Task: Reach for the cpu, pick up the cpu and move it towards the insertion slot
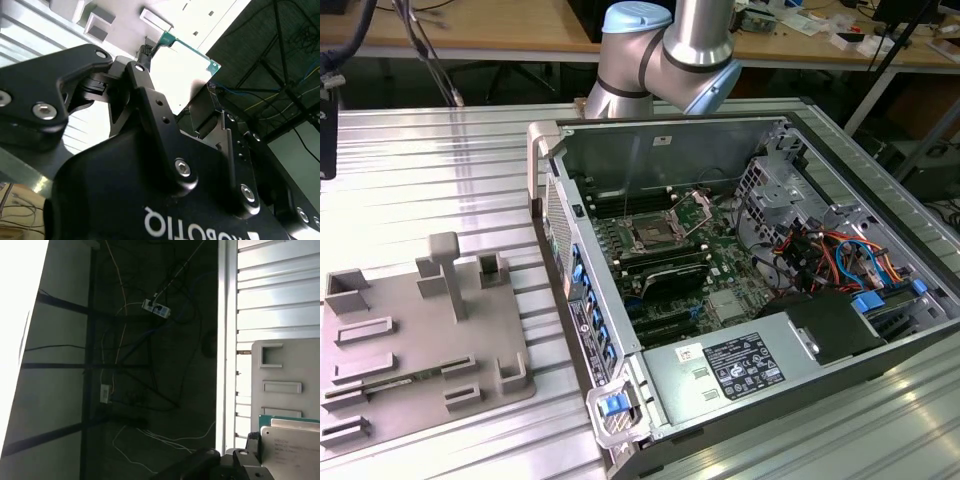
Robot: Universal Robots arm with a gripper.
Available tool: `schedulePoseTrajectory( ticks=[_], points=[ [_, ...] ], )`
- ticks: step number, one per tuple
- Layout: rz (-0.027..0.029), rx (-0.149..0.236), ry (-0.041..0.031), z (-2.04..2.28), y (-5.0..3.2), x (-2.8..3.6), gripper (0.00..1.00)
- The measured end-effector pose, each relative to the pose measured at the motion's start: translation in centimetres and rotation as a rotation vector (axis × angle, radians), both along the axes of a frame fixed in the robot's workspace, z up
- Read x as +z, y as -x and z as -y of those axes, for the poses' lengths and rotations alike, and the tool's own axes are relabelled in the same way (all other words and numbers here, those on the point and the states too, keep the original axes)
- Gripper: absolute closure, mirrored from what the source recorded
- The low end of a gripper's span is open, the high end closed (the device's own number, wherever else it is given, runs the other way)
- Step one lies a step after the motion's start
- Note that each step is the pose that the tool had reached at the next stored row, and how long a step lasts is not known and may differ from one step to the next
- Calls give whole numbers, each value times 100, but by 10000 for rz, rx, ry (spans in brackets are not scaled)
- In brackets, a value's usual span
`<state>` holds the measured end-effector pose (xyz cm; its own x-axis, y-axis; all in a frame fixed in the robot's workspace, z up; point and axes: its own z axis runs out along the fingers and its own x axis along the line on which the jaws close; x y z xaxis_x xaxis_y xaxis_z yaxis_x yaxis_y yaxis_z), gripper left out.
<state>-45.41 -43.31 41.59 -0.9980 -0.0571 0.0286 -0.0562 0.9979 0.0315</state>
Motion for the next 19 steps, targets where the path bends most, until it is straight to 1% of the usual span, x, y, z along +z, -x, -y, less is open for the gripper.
schedulePoseTrajectory(
  ticks=[1,3,8,13,19],
  points=[
    [-1,0,1,0,0,47,45],
    [0,0,0,0,0,105,45],
    [-4,1,3,0,-10,109,45],
    [-1,2,0,0,-135,94,45],
    [0,4,0,0,-201,91,45]
  ],
)
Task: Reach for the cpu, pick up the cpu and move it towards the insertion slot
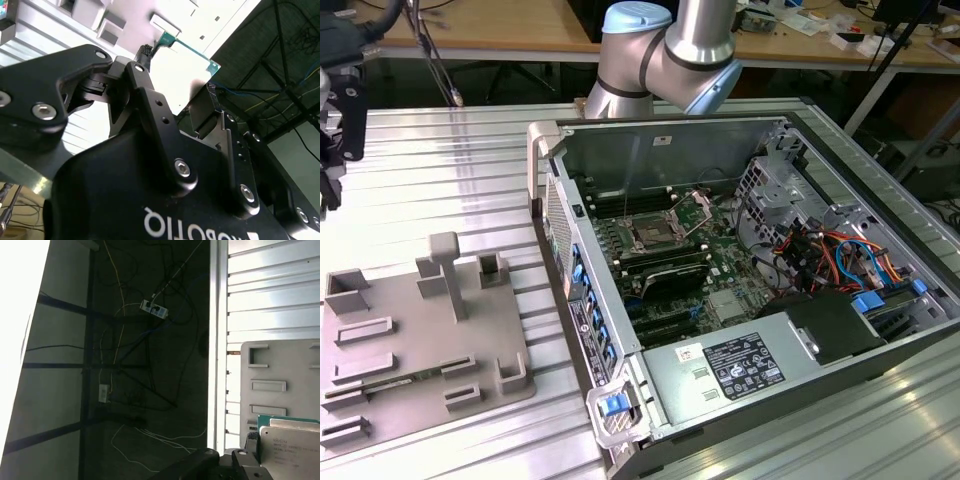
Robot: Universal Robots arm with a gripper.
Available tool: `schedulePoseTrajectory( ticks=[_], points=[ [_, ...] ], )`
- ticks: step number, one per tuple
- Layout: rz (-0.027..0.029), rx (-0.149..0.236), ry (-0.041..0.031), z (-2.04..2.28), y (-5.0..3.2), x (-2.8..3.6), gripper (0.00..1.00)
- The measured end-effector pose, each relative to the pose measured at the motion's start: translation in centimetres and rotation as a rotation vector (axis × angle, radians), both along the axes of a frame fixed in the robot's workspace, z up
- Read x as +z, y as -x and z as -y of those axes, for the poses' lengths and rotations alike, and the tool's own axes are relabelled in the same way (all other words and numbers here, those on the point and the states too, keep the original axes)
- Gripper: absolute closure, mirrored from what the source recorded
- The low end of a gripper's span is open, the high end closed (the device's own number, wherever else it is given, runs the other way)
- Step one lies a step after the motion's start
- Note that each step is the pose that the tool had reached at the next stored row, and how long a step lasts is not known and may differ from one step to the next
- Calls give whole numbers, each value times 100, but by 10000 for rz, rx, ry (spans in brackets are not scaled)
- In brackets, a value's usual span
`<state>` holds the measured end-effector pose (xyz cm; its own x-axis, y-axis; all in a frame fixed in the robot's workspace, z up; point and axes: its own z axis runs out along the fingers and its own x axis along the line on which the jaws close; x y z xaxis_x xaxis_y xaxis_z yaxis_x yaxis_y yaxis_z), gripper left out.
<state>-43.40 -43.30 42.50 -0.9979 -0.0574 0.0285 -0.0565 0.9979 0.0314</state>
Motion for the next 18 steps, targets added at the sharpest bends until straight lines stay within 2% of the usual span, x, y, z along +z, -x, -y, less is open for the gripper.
schedulePoseTrajectory(
  ticks=[18],
  points=[
    [0,0,0,0,-112,-5,45]
  ],
)
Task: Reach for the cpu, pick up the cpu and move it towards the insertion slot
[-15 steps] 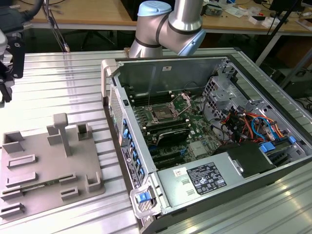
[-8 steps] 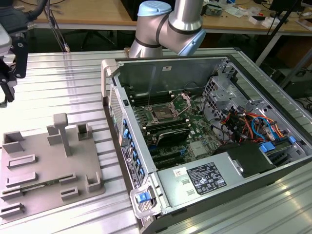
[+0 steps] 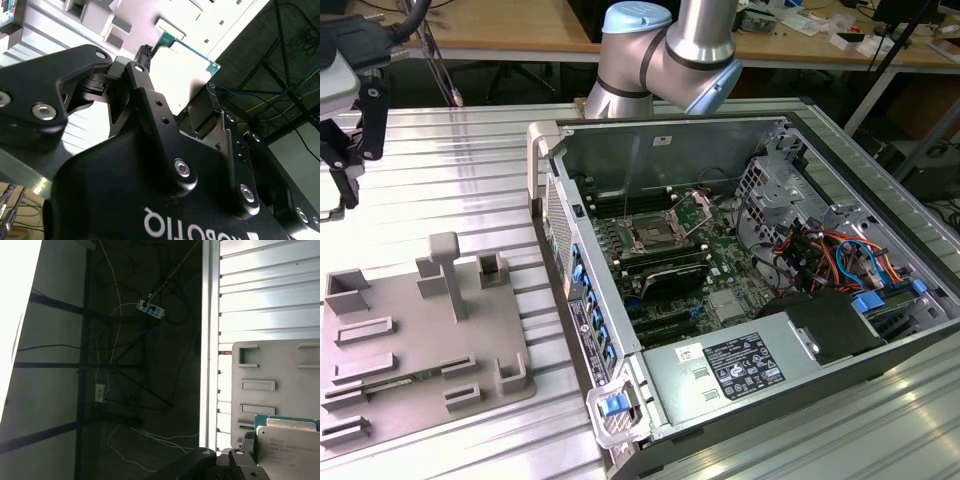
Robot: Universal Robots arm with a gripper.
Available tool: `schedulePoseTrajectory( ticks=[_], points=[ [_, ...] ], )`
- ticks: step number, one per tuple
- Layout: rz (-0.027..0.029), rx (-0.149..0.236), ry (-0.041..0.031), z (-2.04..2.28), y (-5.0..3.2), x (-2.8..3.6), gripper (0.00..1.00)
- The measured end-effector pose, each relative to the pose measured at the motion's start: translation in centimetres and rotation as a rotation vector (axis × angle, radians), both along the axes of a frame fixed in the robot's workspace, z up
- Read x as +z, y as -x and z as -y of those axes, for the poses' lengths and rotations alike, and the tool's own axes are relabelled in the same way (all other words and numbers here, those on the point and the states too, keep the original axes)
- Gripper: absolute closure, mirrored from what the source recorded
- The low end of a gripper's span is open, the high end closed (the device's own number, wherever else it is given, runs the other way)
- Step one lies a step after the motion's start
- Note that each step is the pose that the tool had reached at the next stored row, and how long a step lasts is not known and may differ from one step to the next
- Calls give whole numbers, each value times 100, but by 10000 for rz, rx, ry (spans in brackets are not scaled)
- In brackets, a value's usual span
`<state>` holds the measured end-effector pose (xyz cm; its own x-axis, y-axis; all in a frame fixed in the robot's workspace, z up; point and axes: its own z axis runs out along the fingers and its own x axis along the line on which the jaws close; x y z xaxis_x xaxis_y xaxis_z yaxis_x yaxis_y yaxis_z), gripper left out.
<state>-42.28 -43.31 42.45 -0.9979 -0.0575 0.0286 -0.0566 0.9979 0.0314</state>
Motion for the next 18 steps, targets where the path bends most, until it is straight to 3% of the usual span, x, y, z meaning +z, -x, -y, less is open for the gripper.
schedulePoseTrajectory(
  ticks=[11,18],
  points=[
    [0,0,0,0,-89,-3,45],
    [-1,0,0,0,-105,-2,45]
  ],
)
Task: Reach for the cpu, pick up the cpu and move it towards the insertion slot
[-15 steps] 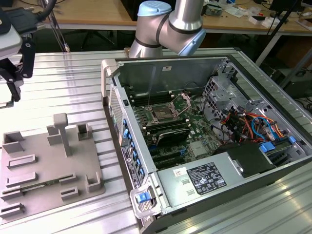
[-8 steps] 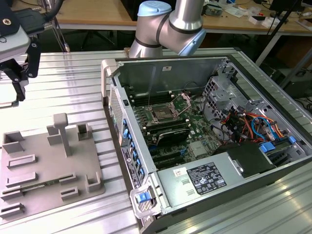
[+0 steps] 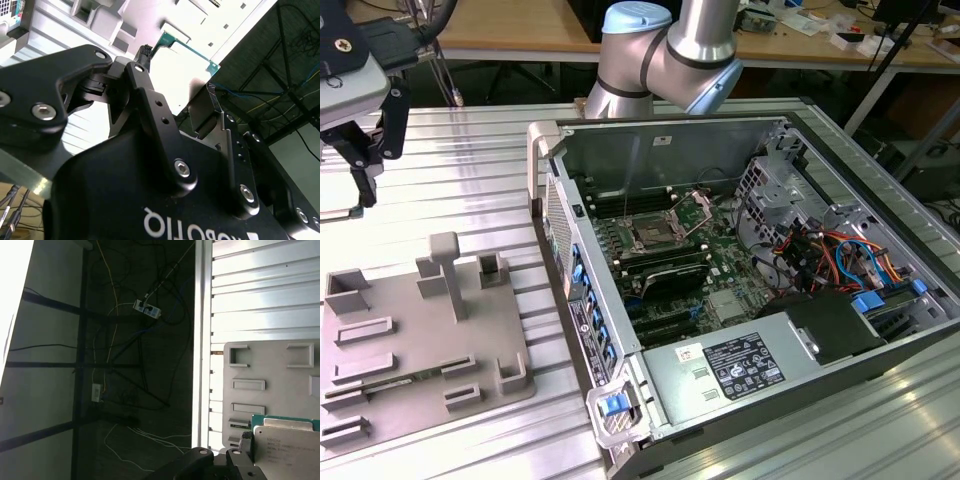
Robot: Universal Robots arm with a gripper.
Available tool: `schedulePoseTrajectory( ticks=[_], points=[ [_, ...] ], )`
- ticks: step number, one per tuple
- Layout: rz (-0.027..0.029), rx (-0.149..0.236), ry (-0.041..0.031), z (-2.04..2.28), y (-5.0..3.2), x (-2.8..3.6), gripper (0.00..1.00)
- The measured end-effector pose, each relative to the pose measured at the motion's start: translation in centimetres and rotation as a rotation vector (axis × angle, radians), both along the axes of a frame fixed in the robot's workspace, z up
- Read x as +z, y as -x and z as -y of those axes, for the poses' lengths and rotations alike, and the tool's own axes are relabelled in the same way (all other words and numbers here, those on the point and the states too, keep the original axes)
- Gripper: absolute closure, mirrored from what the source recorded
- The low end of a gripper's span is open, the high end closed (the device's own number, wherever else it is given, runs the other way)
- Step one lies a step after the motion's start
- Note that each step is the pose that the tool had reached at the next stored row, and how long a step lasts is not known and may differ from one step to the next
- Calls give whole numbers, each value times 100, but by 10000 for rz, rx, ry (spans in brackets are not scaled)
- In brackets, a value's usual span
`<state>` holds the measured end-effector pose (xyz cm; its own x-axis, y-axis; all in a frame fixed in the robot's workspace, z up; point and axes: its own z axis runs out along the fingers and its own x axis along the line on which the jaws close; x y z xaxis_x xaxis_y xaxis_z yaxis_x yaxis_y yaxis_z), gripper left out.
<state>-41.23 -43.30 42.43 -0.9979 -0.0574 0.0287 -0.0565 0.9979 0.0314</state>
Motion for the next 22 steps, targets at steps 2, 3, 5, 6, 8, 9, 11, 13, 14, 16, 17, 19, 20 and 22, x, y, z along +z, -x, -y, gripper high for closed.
schedulePoseTrajectory(
  ticks=[2,3,5,6,8,9,11,13,14,16,17,19,20,22],
  points=[
    [0,0,0,0,0,0,45],
    [1,0,0,0,0,-1,45],
    [1,0,0,0,0,-1,45],
    [1,0,0,0,-1,0,45],
    [1,0,-1,0,-2,0,45],
    [1,1,0,0,-7,0,45],
    [0,1,0,1,-19,0,45],
    [1,1,0,0,-37,0,45],
    [1,0,0,0,-44,0,45],
    [1,0,-1,0,-66,-1,45],
    [1,0,0,0,-80,-1,45],
    [0,1,0,0,-95,0,45],
    [1,0,-1,0,-103,0,45],
    [0,0,0,0,-117,0,45]
  ],
)
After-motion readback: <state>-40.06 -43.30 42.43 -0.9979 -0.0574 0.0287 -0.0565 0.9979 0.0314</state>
